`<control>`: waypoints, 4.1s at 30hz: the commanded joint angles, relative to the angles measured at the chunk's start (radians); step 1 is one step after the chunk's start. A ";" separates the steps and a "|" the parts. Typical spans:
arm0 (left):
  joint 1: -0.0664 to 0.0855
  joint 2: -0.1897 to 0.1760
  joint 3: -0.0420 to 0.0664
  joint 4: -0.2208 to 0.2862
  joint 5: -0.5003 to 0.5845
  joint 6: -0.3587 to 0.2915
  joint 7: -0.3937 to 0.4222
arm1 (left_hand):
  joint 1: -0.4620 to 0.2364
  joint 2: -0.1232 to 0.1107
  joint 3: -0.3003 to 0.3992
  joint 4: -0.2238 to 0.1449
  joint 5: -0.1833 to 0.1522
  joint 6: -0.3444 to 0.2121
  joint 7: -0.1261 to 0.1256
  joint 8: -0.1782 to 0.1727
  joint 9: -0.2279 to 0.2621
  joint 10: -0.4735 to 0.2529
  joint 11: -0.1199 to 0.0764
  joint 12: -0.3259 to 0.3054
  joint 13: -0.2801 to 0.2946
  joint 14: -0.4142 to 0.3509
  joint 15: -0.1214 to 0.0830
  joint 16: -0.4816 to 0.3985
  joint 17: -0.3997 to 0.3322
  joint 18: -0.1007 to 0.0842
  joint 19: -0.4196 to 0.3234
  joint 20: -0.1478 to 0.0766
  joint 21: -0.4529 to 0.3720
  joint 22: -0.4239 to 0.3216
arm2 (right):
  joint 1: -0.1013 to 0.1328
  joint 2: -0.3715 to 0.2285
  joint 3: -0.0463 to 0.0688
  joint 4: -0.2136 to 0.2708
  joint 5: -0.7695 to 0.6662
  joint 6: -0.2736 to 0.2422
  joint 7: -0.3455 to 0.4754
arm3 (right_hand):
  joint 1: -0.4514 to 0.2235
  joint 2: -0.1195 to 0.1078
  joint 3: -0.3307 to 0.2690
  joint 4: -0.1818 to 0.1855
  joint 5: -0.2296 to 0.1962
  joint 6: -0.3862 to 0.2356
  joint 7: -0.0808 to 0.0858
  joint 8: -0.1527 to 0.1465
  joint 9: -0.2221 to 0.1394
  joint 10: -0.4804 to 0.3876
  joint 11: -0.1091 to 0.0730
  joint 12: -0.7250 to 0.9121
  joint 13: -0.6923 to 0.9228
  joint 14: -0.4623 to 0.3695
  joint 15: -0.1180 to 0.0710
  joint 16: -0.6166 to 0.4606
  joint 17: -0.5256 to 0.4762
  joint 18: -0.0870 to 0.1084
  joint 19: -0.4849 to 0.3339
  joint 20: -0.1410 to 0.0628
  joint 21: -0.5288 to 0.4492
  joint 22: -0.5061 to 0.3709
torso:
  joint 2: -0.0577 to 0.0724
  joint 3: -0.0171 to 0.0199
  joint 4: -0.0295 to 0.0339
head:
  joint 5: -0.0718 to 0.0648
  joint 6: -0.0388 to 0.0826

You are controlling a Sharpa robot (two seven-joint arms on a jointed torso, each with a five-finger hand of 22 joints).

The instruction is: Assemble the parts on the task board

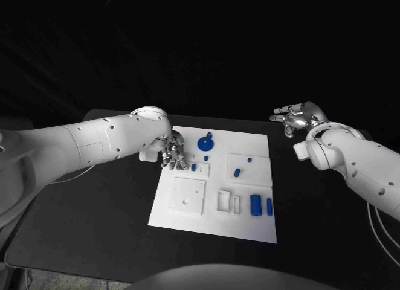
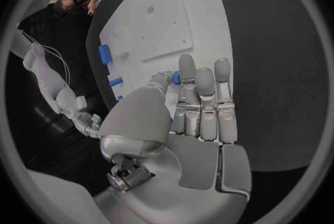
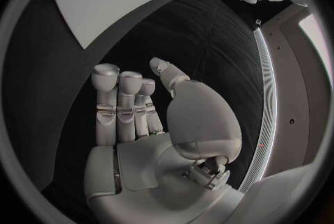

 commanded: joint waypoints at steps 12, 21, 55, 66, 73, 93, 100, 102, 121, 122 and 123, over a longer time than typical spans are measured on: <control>-0.008 -0.005 -0.005 -0.001 -0.023 -0.087 -0.042 | -0.042 -0.055 -0.005 -0.025 -0.221 0.013 -0.004 -0.064 -0.167 -0.029 -0.005 -0.017 -0.002 0.005 0.008 -0.017 -0.012 -0.009 0.023 0.007 -0.057 0.007 | 0.000 -0.001 0.000 0.000 -0.008 0.008 0.007 | -0.008 0.005 0.001 -0.002 0.003 0.005 0.003 -0.002 0.001 -0.021 -0.007 -0.007 -0.003 0.003 0.000 -0.006 -0.002 0.015 0.052 -0.001 -0.009 0.010 | 0.000 -0.0006 0.0003 | -0.001 0.002; -0.008 -0.008 -0.005 0.000 -0.031 -0.087 -0.048 | -0.033 -0.058 -0.077 0.017 -0.254 0.005 -0.001 -0.038 -0.197 -0.037 -0.003 -0.012 0.000 0.002 0.010 -0.014 -0.014 -0.009 0.036 0.009 -0.088 0.017 | 0.000 -0.002 0.000 0.000 -0.009 0.004 0.007 | -0.008 0.005 0.001 -0.002 0.003 0.005 0.003 -0.002 0.001 -0.021 -0.007 -0.007 -0.003 0.003 0.000 -0.006 -0.002 0.015 0.052 -0.001 -0.009 0.010 | 0.000 -0.0009 0.0000 | -0.002 0.003; -0.008 -0.064 0.002 0.054 0.005 -0.176 -0.046 | -0.115 -0.246 -0.091 0.230 -0.565 -0.006 0.009 -0.016 -0.200 -0.033 0.003 -0.019 -0.005 0.004 0.013 -0.013 -0.015 -0.010 0.050 0.009 -0.110 0.019 | -0.001 -0.003 0.000 -0.002 -0.010 0.003 0.007 | -0.005 0.005 0.000 -0.003 0.006 0.003 0.004 -0.002 0.001 -0.021 -0.007 -0.008 -0.004 0.003 0.000 -0.007 -0.003 0.015 0.052 -0.001 -0.010 0.010 | 0.000 -0.0005 0.0005 | -0.005 0.004; -0.007 -0.105 0.054 0.070 0.088 -0.301 -0.009 | -0.135 -0.239 -0.188 0.236 -0.565 -0.027 0.019 -0.047 -0.232 -0.032 0.004 -0.030 -0.007 0.011 0.015 -0.017 -0.013 -0.008 0.056 0.009 -0.110 0.018 | -0.003 -0.006 0.000 -0.001 -0.010 0.002 0.008 | -0.007 0.006 0.001 -0.004 0.008 0.004 0.004 -0.002 0.001 -0.021 -0.007 -0.008 -0.004 0.002 0.000 -0.007 -0.003 0.015 0.052 -0.001 -0.010 0.010 | 0.000 0.0010 -0.0005 | -0.006 0.005; -0.006 -0.132 0.070 0.097 0.177 -0.432 0.156 | 0.005 -0.081 -0.180 0.080 -0.359 -0.020 0.042 -0.087 -0.390 -0.086 0.035 -0.139 -0.101 -0.025 0.044 -0.097 -0.047 0.005 0.030 0.041 -0.186 -0.023 | -0.003 -0.010 0.000 -0.001 -0.010 0.000 0.010 | -0.008 0.005 0.000 -0.003 0.009 0.004 0.004 -0.001 0.001 -0.021 -0.007 -0.008 -0.004 0.003 0.000 -0.007 -0.003 0.015 0.053 -0.001 -0.010 0.010 | 0.000 0.0002 -0.0001 | -0.013 0.010; -0.049 -0.083 0.031 0.148 -0.281 -0.750 0.594 | 0.228 -0.119 0.036 -0.127 -0.547 -0.044 0.083 -0.127 -0.897 -0.260 0.123 -0.439 -0.344 0.039 0.089 -0.230 -0.083 0.073 0.078 0.089 -0.262 -0.031 | -0.003 -0.013 0.000 -0.012 0.044 -0.029 0.137 | -0.009 -0.002 0.050 -0.010 0.013 0.039 0.008 -0.001 0.001 -0.028 0.011 -0.552 -0.585 -0.107 0.033 -0.361 -0.248 0.009 -0.048 0.033 -0.565 -0.355 | 0.001 -0.0011 -0.0020 | -0.024 0.044; -0.055 -0.053 0.014 0.134 -0.370 -0.745 0.586 | 0.219 -0.137 0.064 -0.124 -0.531 -0.042 0.080 -0.127 -0.897 -0.265 0.124 -0.439 -0.344 0.053 0.089 -0.191 -0.057 0.079 0.094 0.088 -0.244 0.019 | -0.003 -0.008 0.000 -0.015 0.104 -0.022 0.219 | -0.018 0.008 0.096 -0.013 0.014 0.035 0.029 -0.004 0.000 -0.040 0.079 -0.820 -0.900 -0.210 0.116 -0.684 -0.463 0.006 -0.292 0.109 -0.582 -0.632 | 0.002 0.0001 -0.0018 | -0.022 0.049; -0.057 -0.045 0.010 0.129 -0.394 -0.733 0.575 | 0.217 -0.140 0.063 -0.123 -0.530 -0.043 0.079 -0.127 -0.897 -0.274 0.126 -0.439 -0.344 0.054 0.089 -0.186 -0.055 0.079 0.095 0.089 -0.242 0.020 | -0.003 -0.006 0.000 -0.017 0.128 -0.011 0.242 | -0.023 0.005 0.134 -0.009 0.013 0.026 0.036 -0.002 0.001 -0.043 0.102 -0.896 -1.000 -0.238 0.158 -0.822 -0.606 0.018 -0.378 0.164 -0.585 -0.801 | 0.001 -0.0002 -0.0025 | -0.022 0.049; -0.083 -0.008 0.004 0.078 -0.496 -0.666 0.518 | 0.223 -0.144 0.094 -0.124 -0.493 -0.041 0.087 -0.128 -0.899 -0.291 0.126 -0.440 -0.345 0.064 0.084 -0.111 -0.038 0.084 0.090 0.084 -0.169 0.023 | -0.003 -0.002 0.000 -0.015 0.208 -0.011 0.297 | 0.022 0.013 0.047 -0.024 0.027 -0.188 0.064 -0.010 -0.010 -0.215 0.162 -0.911 -0.996 -0.464 0.234 -0.831 -0.856 0.045 -0.541 0.280 -0.578 -1.243 | 0.003 -0.0009 -0.0022 | -0.027 0.051; -0.085 -0.006 0.004 0.075 -0.498 -0.667 0.517 | 0.223 -0.143 0.099 -0.124 -0.492 -0.042 0.088 -0.128 -0.899 -0.290 0.126 -0.440 -0.345 0.064 0.084 -0.107 -0.038 0.085 0.088 0.084 -0.163 0.023 | -0.003 -0.002 0.000 -0.014 0.210 -0.010 0.293 | 0.022 0.015 0.046 -0.026 0.028 -0.192 0.064 -0.010 -0.010 -0.218 0.163 -0.912 -0.996 -0.472 0.235 -0.832 -0.856 0.044 -0.548 0.283 -0.580 -1.244 | 0.003 -0.0007 -0.0021 | -0.027 0.051; -0.086 -0.006 0.004 0.074 -0.498 -0.667 0.517 | 0.223 -0.142 0.102 -0.124 -0.491 -0.042 0.089 -0.128 -0.899 -0.289 0.126 -0.440 -0.345 0.064 0.085 -0.107 -0.038 0.085 0.089 0.084 -0.161 0.023 | -0.003 -0.002 0.000 -0.014 0.211 -0.009 0.292 | 0.022 0.016 0.047 -0.027 0.028 -0.195 0.065 -0.011 -0.010 -0.219 0.164 -0.912 -0.996 -0.475 0.236 -0.832 -0.856 0.044 -0.552 0.284 -0.580 -1.244 | 0.002 -0.0003 -0.0014 | -0.027 0.050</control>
